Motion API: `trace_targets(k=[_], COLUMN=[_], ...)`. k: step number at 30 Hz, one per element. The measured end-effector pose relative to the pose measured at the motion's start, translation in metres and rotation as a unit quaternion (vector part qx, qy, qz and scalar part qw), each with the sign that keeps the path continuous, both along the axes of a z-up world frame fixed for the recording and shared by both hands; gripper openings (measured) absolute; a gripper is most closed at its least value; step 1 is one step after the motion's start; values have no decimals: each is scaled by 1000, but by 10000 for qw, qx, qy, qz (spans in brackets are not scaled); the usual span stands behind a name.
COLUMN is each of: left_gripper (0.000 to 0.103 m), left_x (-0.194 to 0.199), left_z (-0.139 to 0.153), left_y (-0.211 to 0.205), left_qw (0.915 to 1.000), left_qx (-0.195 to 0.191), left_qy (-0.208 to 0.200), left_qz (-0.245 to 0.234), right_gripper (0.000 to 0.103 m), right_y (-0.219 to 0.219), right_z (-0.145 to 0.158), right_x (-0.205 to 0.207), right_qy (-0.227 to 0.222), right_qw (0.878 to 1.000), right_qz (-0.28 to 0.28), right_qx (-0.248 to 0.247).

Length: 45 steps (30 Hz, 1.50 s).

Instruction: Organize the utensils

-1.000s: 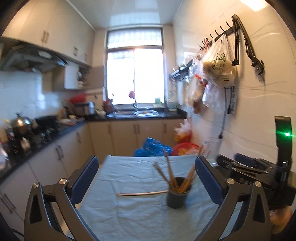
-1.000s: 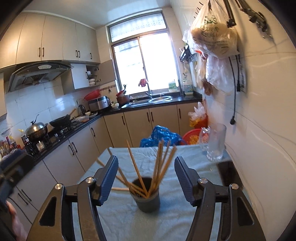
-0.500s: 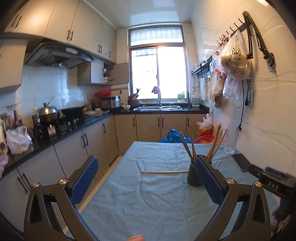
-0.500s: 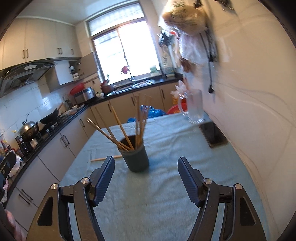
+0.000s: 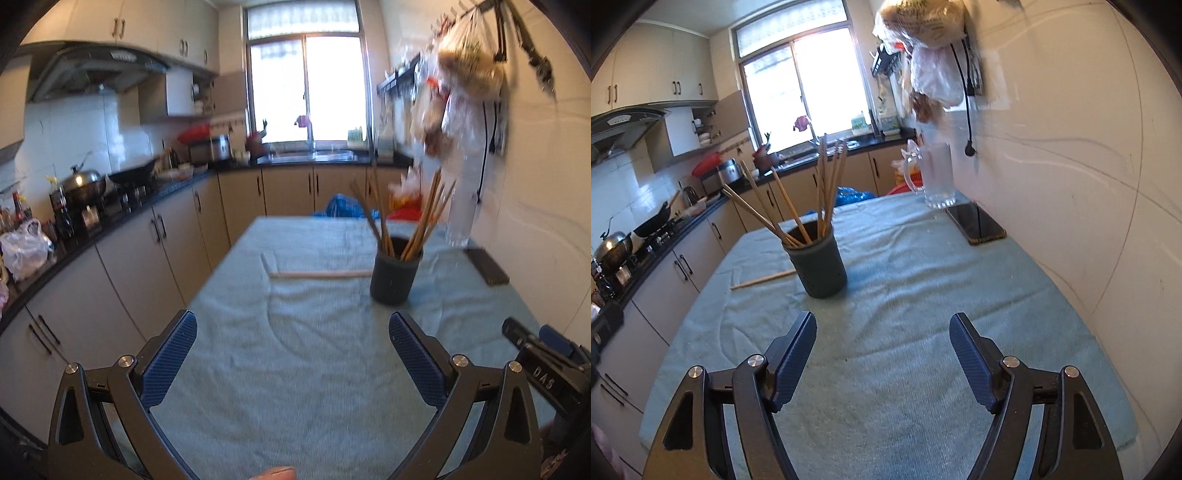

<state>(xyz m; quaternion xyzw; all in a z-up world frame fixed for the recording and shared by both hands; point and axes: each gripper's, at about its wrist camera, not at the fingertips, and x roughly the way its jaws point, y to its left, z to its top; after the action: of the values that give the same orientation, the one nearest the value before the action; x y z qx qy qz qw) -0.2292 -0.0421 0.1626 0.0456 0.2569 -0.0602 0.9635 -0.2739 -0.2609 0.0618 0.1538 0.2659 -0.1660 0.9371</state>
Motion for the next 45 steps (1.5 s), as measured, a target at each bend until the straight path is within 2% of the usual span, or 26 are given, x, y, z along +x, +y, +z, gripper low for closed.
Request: trace_targets(k=[4,18,31,45], left_gripper=[103,103,103,103], left_x=[7,25,28,24], left_z=[-11,-26,-28,-26], left_y=[-4,-5,-3,-7], left_qw=[9997,9982,9978,9978], left_qx=[124,21,-34,-24], left_qy=[213,601,660,643], left_qz=[11,-83,-108,-134], right_gripper=[79,82,83,84], right_y=[0,5,12,10], right_z=[-4,-7,-2,0], right_x=[4,14,13,10], right_qy=[70,109,-22,-98], right_qw=[10000,9993,9979,9978], right_qz=[4,-81,-110,-156], right_qx=[-12,-339,-645,-638])
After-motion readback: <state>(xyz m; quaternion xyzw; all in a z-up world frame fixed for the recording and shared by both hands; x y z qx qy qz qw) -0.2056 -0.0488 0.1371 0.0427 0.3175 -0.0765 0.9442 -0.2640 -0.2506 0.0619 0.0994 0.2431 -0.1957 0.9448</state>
